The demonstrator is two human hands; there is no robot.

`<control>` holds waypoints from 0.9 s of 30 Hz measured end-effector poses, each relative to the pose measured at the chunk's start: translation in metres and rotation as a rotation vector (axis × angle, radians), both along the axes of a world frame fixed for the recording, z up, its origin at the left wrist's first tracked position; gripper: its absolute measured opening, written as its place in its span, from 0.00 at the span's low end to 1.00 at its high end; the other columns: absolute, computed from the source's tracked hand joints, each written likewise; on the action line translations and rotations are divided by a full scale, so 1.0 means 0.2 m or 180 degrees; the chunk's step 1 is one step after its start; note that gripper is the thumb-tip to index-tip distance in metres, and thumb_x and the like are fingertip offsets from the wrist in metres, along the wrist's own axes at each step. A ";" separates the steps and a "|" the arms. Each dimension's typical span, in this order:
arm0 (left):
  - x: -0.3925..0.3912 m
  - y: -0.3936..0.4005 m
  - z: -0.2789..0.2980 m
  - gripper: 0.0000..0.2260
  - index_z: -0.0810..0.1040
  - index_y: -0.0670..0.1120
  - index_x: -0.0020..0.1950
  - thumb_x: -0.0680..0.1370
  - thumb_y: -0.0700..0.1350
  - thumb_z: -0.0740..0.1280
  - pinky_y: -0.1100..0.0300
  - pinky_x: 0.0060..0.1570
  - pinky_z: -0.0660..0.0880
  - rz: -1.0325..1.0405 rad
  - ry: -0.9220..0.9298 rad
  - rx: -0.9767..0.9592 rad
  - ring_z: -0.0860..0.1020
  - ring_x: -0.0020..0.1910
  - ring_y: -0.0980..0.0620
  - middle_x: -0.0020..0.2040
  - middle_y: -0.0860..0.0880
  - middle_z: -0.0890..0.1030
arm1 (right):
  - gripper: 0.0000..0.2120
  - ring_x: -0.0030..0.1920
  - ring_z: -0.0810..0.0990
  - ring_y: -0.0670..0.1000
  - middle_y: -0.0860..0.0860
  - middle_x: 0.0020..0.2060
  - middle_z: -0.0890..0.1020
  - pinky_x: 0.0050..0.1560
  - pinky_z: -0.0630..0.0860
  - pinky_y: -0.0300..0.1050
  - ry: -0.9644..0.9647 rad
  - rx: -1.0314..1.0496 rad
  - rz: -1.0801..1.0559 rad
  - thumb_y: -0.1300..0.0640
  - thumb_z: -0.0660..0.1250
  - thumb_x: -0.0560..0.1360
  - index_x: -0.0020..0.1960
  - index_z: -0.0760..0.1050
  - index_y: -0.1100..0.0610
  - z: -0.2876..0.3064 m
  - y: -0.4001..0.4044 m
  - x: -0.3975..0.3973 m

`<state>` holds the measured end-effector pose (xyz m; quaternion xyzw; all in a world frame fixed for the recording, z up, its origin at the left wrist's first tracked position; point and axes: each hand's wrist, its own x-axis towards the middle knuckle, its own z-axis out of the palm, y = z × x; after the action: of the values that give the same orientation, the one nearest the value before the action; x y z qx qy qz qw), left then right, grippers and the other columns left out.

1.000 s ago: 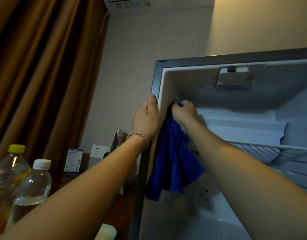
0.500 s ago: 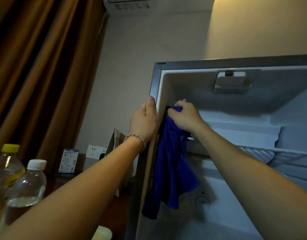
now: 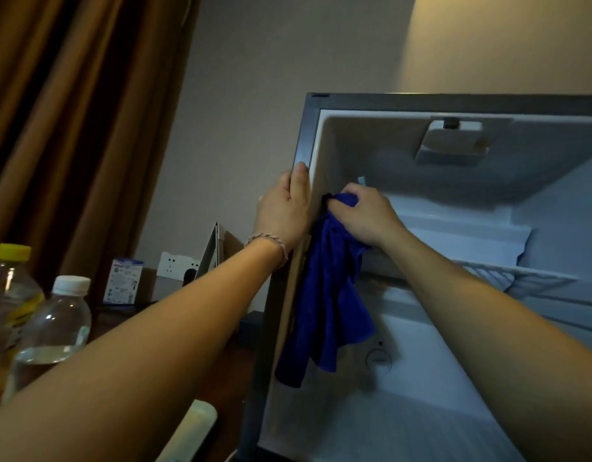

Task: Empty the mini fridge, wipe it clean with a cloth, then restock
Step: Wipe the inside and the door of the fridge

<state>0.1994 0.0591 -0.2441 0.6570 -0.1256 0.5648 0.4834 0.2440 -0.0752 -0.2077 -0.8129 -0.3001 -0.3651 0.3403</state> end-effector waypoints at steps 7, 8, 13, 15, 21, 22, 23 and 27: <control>-0.01 0.08 0.07 0.13 0.70 0.53 0.46 0.85 0.53 0.52 0.74 0.31 0.67 -0.0287 0.0170 0.0438 0.74 0.31 0.66 0.35 0.55 0.73 | 0.13 0.50 0.77 0.54 0.56 0.49 0.76 0.51 0.72 0.48 0.0355 -0.0238 -0.0202 0.40 0.66 0.76 0.48 0.77 0.49 0.00 0.00 -0.01; -0.02 0.11 0.10 0.11 0.71 0.53 0.48 0.85 0.53 0.52 0.74 0.33 0.68 -0.0367 0.0253 0.0508 0.75 0.33 0.66 0.36 0.55 0.74 | 0.12 0.50 0.74 0.53 0.55 0.49 0.73 0.48 0.67 0.45 0.0434 -0.0329 -0.0219 0.41 0.67 0.76 0.49 0.76 0.49 0.00 0.00 -0.03; -0.06 0.11 0.25 0.11 0.71 0.56 0.52 0.84 0.56 0.51 0.69 0.40 0.71 -0.0764 0.0726 0.0429 0.76 0.37 0.63 0.40 0.62 0.78 | 0.18 0.56 0.71 0.53 0.51 0.53 0.67 0.49 0.61 0.39 0.0802 -0.0776 -0.0099 0.41 0.69 0.76 0.62 0.73 0.49 0.05 -0.06 -0.09; -0.07 0.08 0.29 0.12 0.72 0.55 0.53 0.85 0.54 0.51 0.70 0.42 0.70 -0.0819 0.0855 0.0220 0.75 0.40 0.65 0.40 0.63 0.77 | 0.20 0.60 0.72 0.55 0.51 0.54 0.66 0.52 0.63 0.38 0.0966 -0.0843 -0.0063 0.43 0.69 0.77 0.65 0.73 0.49 0.08 -0.07 -0.11; -0.08 0.06 0.28 0.19 0.74 0.43 0.62 0.84 0.55 0.52 0.62 0.54 0.72 -0.0876 0.1263 -0.0213 0.77 0.51 0.60 0.49 0.59 0.78 | 0.26 0.65 0.72 0.62 0.58 0.67 0.67 0.65 0.69 0.47 0.1320 -0.1141 -0.0244 0.45 0.67 0.77 0.74 0.68 0.48 0.21 -0.08 -0.08; -0.08 0.06 0.28 0.20 0.74 0.44 0.62 0.84 0.56 0.52 0.60 0.55 0.73 -0.0858 0.1317 -0.0264 0.78 0.52 0.58 0.49 0.58 0.78 | 0.27 0.66 0.72 0.63 0.57 0.69 0.65 0.67 0.70 0.51 0.1279 -0.1243 -0.0355 0.45 0.66 0.78 0.75 0.66 0.45 0.24 -0.11 -0.07; -0.09 0.05 0.28 0.19 0.75 0.45 0.60 0.84 0.56 0.52 0.59 0.54 0.73 -0.0828 0.1361 -0.0319 0.78 0.52 0.56 0.49 0.58 0.79 | 0.27 0.66 0.71 0.64 0.57 0.70 0.65 0.67 0.71 0.54 0.1200 -0.1382 -0.0512 0.45 0.65 0.78 0.76 0.65 0.43 0.26 -0.15 -0.06; -0.14 -0.02 0.33 0.14 0.68 0.55 0.41 0.83 0.56 0.51 0.67 0.38 0.66 -0.0455 0.1397 -0.0484 0.70 0.34 0.63 0.34 0.60 0.72 | 0.24 0.64 0.72 0.67 0.59 0.68 0.68 0.61 0.74 0.56 0.1200 -0.1585 -0.0782 0.46 0.64 0.79 0.74 0.67 0.43 0.25 -0.30 -0.05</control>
<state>0.1723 0.0559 -0.1790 0.7151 -0.0209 0.3807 0.5859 0.2331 -0.1359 -0.1579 -0.9544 -0.2117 -0.1620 0.1343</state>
